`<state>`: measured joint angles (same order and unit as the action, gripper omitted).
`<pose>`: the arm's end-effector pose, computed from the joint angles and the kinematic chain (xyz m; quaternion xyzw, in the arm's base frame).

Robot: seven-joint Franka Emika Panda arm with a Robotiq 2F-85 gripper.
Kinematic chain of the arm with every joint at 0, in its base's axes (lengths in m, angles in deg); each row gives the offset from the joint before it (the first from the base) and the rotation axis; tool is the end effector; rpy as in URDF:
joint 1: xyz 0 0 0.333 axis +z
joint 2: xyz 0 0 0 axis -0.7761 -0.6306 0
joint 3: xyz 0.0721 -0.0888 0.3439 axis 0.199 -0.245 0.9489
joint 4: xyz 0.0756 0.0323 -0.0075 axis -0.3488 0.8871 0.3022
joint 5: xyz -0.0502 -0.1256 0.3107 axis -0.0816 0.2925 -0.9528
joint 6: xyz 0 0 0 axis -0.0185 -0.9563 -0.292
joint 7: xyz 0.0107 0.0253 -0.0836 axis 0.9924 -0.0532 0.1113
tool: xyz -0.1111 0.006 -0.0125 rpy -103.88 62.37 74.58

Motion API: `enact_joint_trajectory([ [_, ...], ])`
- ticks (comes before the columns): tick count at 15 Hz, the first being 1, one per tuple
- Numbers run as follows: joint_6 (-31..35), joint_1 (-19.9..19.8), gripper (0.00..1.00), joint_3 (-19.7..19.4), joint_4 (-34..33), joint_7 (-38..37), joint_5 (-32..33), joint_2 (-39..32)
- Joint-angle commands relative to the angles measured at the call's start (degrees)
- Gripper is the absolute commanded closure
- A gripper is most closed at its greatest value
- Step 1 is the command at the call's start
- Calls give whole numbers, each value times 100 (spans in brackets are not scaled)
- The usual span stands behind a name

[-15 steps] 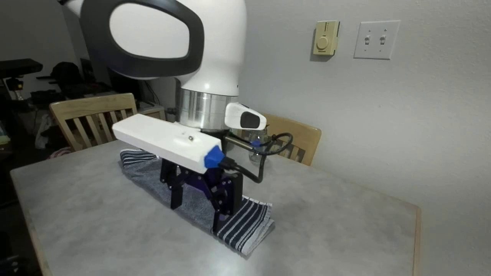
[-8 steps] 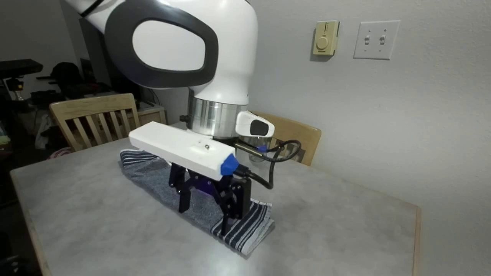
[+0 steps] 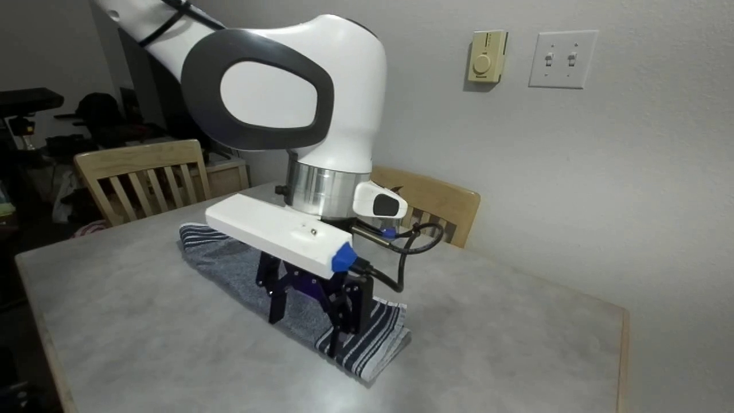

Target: Fold the towel

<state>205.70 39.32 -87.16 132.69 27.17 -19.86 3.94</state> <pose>0.4588 -0.2156 0.3404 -0.9875 -0.1101 0.1114 0.0197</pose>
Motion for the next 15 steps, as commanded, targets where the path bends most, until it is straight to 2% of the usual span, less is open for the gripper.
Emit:
enact_joint_trajectory([
  [1,-72,-230,0,231,-466,17,10,-516],
  [5,-180,-338,0,394,-907,51,17,-1033],
  [7,-252,-353,0,368,-1071,-57,219,-1206],
  [8,-57,-347,0,438,-777,-69,147,-969],
  [12,-101,-394,0,440,-967,-90,232,-1172],
  [15,217,-340,0,555,-1054,-139,209,-1356],
])
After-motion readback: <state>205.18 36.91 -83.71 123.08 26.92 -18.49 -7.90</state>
